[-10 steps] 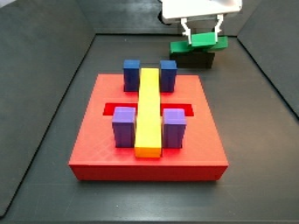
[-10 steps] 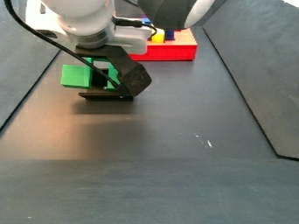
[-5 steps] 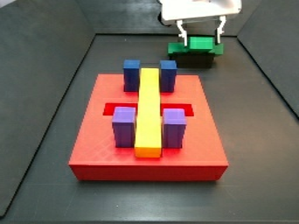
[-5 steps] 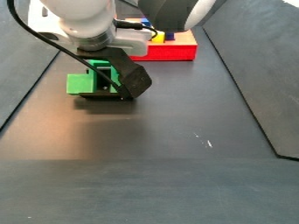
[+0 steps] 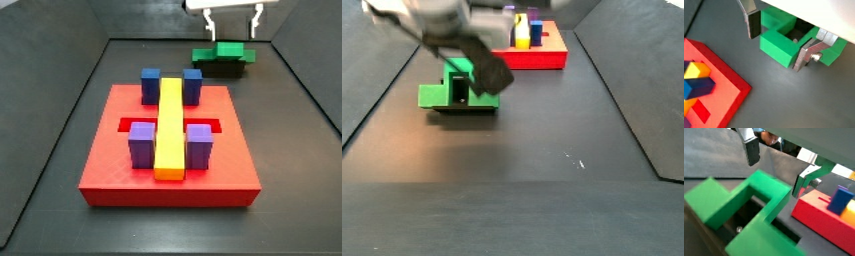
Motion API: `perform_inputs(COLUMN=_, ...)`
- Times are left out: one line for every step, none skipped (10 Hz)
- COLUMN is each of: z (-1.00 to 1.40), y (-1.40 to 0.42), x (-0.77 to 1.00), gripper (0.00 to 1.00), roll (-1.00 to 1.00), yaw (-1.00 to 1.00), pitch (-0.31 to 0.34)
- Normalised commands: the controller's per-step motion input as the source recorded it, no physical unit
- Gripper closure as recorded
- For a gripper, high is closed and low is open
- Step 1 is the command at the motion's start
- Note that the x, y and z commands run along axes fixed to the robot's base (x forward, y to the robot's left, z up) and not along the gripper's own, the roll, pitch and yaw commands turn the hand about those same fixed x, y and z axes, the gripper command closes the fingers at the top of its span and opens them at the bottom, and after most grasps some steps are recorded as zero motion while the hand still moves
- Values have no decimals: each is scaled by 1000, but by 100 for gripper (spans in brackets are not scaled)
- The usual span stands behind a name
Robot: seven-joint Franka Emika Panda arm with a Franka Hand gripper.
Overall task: Pick up the green object. Move up. Place the green object on the fixture. Regrasp the green object. Move to above the board. Insert the green object.
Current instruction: Regrasp the green object.
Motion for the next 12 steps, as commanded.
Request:
perform_inputs(z=277, y=-226, x=-234, gripper=0, roll=1000, yaw=0, pitch=-9)
perform_inputs(z=129, y=-274, x=-154, gripper=0, roll=1000, yaw=0, pitch=0)
perform_inputs(z=54, y=-314, x=-49, gripper=0, roll=1000, yaw=0, pitch=0)
perform_inputs(z=74, y=-300, x=0, gripper=0, roll=1000, yaw=0, pitch=0)
perform_inputs(z=97, y=-303, x=220, gripper=0, roll=1000, yaw=0, pitch=0)
perform_inputs(z=49, y=-280, x=306, gripper=0, roll=1000, yaw=0, pitch=0)
perform_inputs(z=43, y=-286, x=309, gripper=0, roll=1000, yaw=0, pitch=0)
perform_inputs(z=46, y=-263, x=354, gripper=0, roll=1000, yaw=0, pitch=0)
perform_inputs(z=54, y=-160, x=486, gripper=0, roll=1000, yaw=0, pitch=0)
perform_inputs(z=51, y=-126, x=486, gripper=0, roll=1000, yaw=0, pitch=20)
perform_inputs(z=46, y=0, x=320, gripper=0, roll=1000, yaw=37, pitch=69)
perform_inputs(z=0, y=80, x=46, gripper=0, roll=1000, yaw=254, pitch=151)
